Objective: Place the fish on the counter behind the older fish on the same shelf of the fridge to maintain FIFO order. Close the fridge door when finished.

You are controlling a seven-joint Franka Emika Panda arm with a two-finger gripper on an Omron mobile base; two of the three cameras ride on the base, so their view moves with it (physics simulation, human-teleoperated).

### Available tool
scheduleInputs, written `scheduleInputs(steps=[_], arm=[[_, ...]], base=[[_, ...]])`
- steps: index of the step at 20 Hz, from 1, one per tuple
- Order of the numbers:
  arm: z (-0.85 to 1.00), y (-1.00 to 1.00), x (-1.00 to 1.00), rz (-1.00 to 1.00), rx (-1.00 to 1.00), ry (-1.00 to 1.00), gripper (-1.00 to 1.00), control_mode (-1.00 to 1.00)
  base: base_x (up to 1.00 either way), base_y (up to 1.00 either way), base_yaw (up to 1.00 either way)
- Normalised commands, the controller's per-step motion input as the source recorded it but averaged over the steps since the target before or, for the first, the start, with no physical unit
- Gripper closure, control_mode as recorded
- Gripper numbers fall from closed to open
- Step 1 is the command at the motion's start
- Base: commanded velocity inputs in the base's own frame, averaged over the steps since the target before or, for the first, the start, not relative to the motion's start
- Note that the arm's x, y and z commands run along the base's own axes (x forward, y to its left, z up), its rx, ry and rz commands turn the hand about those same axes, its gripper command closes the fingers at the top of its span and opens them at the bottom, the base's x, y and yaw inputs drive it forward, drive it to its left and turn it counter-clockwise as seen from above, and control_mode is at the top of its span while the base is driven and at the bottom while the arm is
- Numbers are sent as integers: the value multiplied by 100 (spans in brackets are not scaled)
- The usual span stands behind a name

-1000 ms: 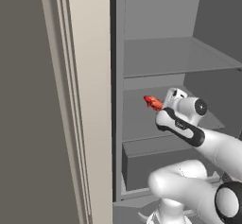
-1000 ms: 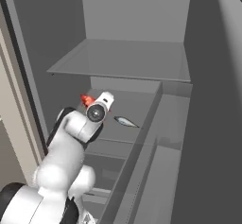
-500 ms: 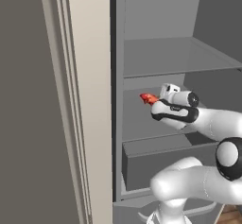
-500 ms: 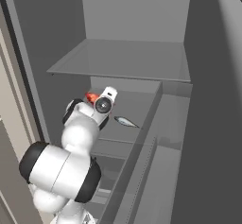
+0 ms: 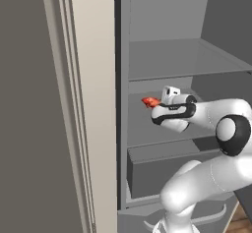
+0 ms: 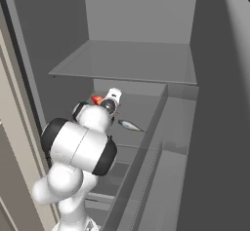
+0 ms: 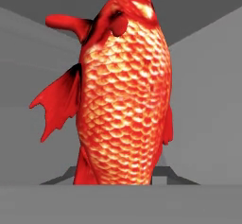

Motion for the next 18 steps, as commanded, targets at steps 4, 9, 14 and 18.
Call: scheduleInputs(steps=[4,9,14,18], arm=[[-8,-3,38,0,-7,-6,100,-100],[-13,-6,44,0,-7,-1,100,-100],[-2,-12,42,3,-3,2,100,-100],[0,-4,37,6,-4,5,100,-100]], base=[[0,0,0],[0,0,0],[0,0,0],[0,0,0]])
